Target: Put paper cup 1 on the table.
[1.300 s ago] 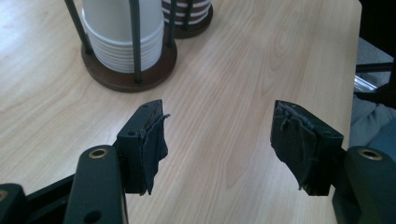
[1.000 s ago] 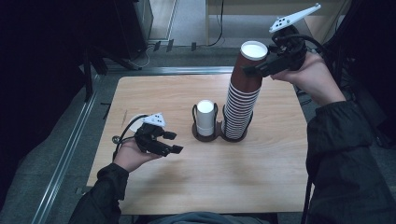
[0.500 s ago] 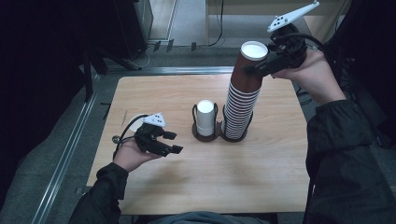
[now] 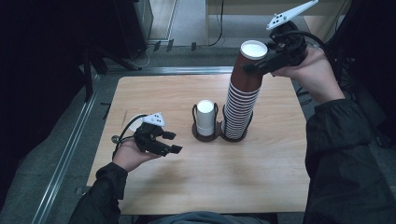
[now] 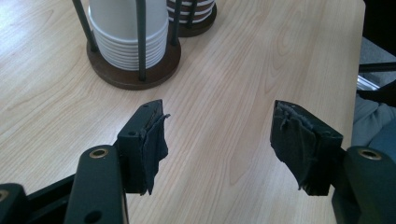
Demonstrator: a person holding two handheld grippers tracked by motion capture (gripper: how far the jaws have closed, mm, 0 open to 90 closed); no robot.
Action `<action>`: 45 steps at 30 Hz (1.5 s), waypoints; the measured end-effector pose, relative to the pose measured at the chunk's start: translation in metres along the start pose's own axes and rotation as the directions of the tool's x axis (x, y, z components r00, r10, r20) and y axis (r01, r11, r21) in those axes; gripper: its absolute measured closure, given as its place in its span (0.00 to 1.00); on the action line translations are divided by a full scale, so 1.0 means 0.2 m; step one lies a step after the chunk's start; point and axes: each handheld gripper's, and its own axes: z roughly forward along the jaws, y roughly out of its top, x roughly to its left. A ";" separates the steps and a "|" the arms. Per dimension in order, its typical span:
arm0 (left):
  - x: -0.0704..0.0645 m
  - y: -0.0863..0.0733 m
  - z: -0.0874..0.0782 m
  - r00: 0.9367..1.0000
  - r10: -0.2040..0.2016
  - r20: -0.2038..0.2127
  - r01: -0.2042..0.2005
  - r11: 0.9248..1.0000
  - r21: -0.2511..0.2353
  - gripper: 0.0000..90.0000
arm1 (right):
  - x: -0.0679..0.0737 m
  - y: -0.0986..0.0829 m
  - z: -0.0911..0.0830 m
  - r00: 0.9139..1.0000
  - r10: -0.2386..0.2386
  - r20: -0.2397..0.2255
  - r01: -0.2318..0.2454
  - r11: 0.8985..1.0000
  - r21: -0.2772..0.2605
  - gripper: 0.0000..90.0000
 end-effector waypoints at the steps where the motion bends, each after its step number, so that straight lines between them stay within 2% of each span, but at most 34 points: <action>1: 0.00 0.00 0.00 1.000 -0.002 0.001 0.002 1.000 0.003 0.39 | 0.00 0.00 -0.01 1.000 0.002 0.001 -0.002 1.000 -0.014 0.24; 4: 0.00 0.00 0.00 1.000 -0.003 0.002 0.003 1.000 0.005 0.39 | -0.01 0.02 -0.07 0.999 0.030 -0.013 -0.031 0.995 -0.091 0.24; 11: 0.00 0.00 0.01 1.000 -0.004 0.012 0.003 1.000 0.013 0.38 | 0.00 0.08 -0.13 1.000 0.022 -0.013 -0.023 0.995 -0.094 0.23; 18: 0.01 0.00 0.01 1.000 -0.009 0.010 0.008 1.000 0.012 0.38 | 0.03 0.16 -0.20 1.000 -0.005 0.014 0.007 0.994 -0.108 0.23; 24: 0.01 -0.01 0.00 1.000 -0.016 0.007 0.016 1.000 -0.003 0.35 | 0.08 0.25 -0.30 0.998 -0.037 0.041 0.043 0.986 -0.158 0.23; 26: 0.01 0.00 0.01 1.000 -0.022 0.012 0.022 1.000 -0.005 0.34 | 0.10 0.27 -0.34 0.998 -0.050 0.028 0.054 0.982 -0.182 0.23; 28: 0.01 0.00 0.01 1.000 -0.025 0.012 0.025 1.000 -0.005 0.32 | 0.14 0.30 -0.36 0.998 -0.053 -0.015 0.049 0.978 -0.203 0.23; 30: 0.01 0.00 0.01 1.000 -0.027 0.011 0.027 1.000 -0.007 0.31 | 0.18 0.31 -0.36 0.997 -0.076 -0.028 0.069 0.978 -0.199 0.23; 33: 0.01 0.00 0.01 1.000 -0.016 0.010 0.016 1.000 -0.004 0.28 | 0.25 0.31 -0.32 0.992 -0.102 -0.073 0.087 0.978 -0.188 0.23; 36: 0.01 0.00 0.00 0.999 -0.030 0.025 0.030 1.000 -0.006 0.28 | 0.31 0.30 -0.28 0.987 -0.116 -0.113 0.094 0.979 -0.180 0.23; 39: 0.01 0.00 0.00 0.999 -0.036 0.031 0.036 0.999 -0.013 0.28 | 0.36 0.27 -0.23 0.979 -0.128 -0.156 0.101 0.980 -0.169 0.23; 40: 0.01 0.00 0.00 0.999 -0.034 0.031 0.035 0.999 -0.016 0.28 | 0.38 0.25 -0.22 0.973 -0.136 -0.187 0.101 0.978 -0.185 0.23; 45: 0.00 0.00 -0.01 0.999 -0.019 0.032 0.019 1.000 -0.019 0.26 | 0.44 0.18 -0.13 0.974 -0.153 -0.168 0.132 0.983 -0.129 0.23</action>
